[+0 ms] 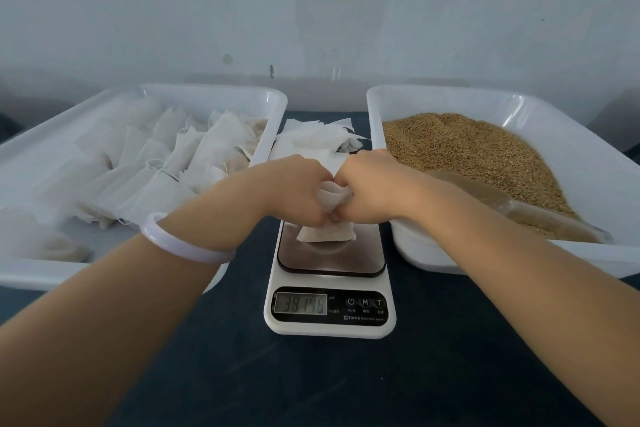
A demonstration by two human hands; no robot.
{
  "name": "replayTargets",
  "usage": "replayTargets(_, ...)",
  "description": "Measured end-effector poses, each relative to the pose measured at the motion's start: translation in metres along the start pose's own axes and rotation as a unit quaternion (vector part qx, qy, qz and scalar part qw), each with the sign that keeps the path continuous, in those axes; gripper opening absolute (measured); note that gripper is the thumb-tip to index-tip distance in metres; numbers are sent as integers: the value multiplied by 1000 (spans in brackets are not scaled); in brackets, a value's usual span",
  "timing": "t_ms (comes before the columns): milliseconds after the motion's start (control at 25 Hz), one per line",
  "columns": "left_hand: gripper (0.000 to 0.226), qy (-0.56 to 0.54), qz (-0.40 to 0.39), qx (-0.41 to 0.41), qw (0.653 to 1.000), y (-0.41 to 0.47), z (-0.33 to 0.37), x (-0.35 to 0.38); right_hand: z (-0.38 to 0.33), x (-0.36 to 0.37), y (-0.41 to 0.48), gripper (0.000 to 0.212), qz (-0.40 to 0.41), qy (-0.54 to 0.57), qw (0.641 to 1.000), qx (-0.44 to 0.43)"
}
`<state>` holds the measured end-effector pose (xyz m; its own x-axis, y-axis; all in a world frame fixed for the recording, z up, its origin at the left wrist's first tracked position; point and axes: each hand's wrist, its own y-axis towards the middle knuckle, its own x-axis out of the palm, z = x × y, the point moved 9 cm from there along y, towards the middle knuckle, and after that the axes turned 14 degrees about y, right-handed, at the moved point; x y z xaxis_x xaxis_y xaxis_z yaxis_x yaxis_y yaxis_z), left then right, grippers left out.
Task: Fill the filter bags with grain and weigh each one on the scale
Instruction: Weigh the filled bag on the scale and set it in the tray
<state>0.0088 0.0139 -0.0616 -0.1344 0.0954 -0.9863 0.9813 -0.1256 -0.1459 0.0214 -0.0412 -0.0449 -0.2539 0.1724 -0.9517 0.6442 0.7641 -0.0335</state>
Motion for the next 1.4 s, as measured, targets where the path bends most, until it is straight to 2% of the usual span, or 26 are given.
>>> replayTargets(80,19,-40,12,-14,999,-3,-3,-6,4,-5,-3,36,-2,57,998,11)
replayTargets(200,23,-128,38,-20,991,-10,-10,-19,15,-13,-10,28,18,200,979,19)
replayTargets(280,30,-171,51,-12,984,-16,-10,-25,20,-16,-13,40,51,262,964,18)
replayTargets(400,25,-218,62,-9,974,-20,-10,-28,20,-14,-11,56,72,254,964,9)
replayTargets(560,34,-232,70,-13,970,-20,-11,-28,22,-14,-10,57,77,259,963,9)
replayTargets(760,44,-223,71,-19,972,-20,-12,-28,22,-13,-10,69,76,263,962,6)
replayTargets(1040,27,-229,82,-17,970,-18,-14,-27,21,-13,-10,70,72,265,961,1)
replayTargets(1200,34,-222,83,-14,972,-18,-13,-27,22,-13,-10,73,74,257,964,4)
replayTargets(1400,28,-217,90,-13,972,-17,-16,-27,22,-11,-9,72,76,265,961,6)
